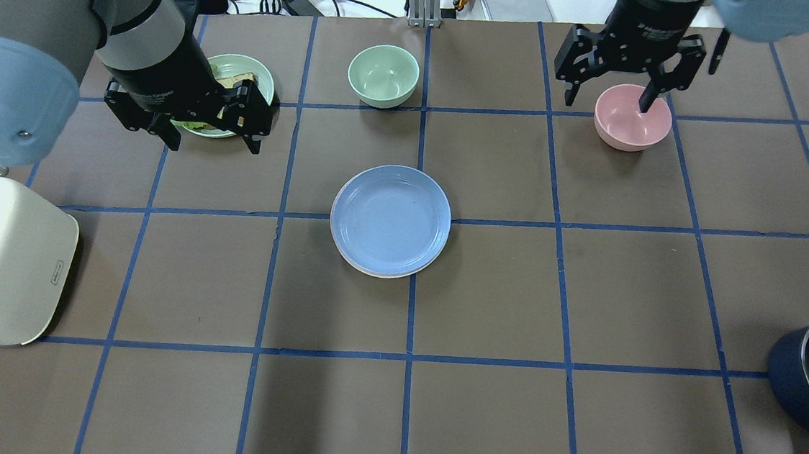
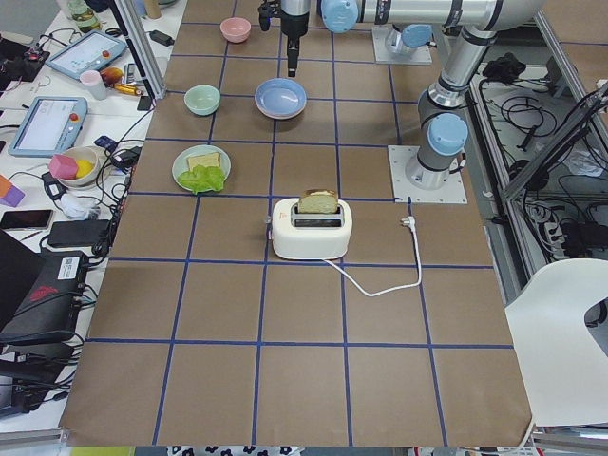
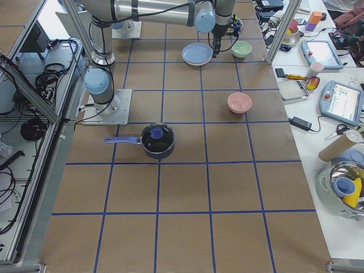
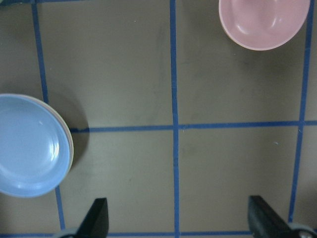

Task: Stack three plates with pink and blue
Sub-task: 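Open the right gripper and withdraw it toward the pink bowl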

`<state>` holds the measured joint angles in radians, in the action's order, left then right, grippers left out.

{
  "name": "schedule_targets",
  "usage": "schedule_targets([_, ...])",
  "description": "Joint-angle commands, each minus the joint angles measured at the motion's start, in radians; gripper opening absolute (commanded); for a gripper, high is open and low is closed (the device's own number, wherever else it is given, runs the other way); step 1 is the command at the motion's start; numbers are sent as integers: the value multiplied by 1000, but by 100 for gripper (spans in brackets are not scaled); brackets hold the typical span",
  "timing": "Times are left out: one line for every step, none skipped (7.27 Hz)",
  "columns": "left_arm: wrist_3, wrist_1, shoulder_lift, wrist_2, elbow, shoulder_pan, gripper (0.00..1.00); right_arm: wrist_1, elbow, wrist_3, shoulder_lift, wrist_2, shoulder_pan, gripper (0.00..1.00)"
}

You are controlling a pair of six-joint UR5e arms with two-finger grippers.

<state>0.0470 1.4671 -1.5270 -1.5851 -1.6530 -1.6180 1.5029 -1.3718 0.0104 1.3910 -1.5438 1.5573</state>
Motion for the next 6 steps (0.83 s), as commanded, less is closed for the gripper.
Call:
schedule_targets([4, 30, 5, -3, 7, 3, 100, -29, -86, -4, 146, -7, 3, 100])
schedule_targets([4, 36, 7, -3, 10, 4, 100, 47, -164, -26, 173, -3, 16, 100])
schedule_targets([2, 39, 10, -4, 7, 4, 100, 136, -218, -17, 201, -2, 15, 100])
schedule_targets([2, 39, 10, -4, 7, 4, 100, 214, -214, -26, 192, -9, 20, 100])
schedule_targets([4, 39, 10, -4, 9, 4, 100, 203, -193, -17, 183, -24, 18, 100])
schedule_targets([4, 39, 10, -3, 9, 4, 100, 198, -175, -15, 183, -45, 18, 100])
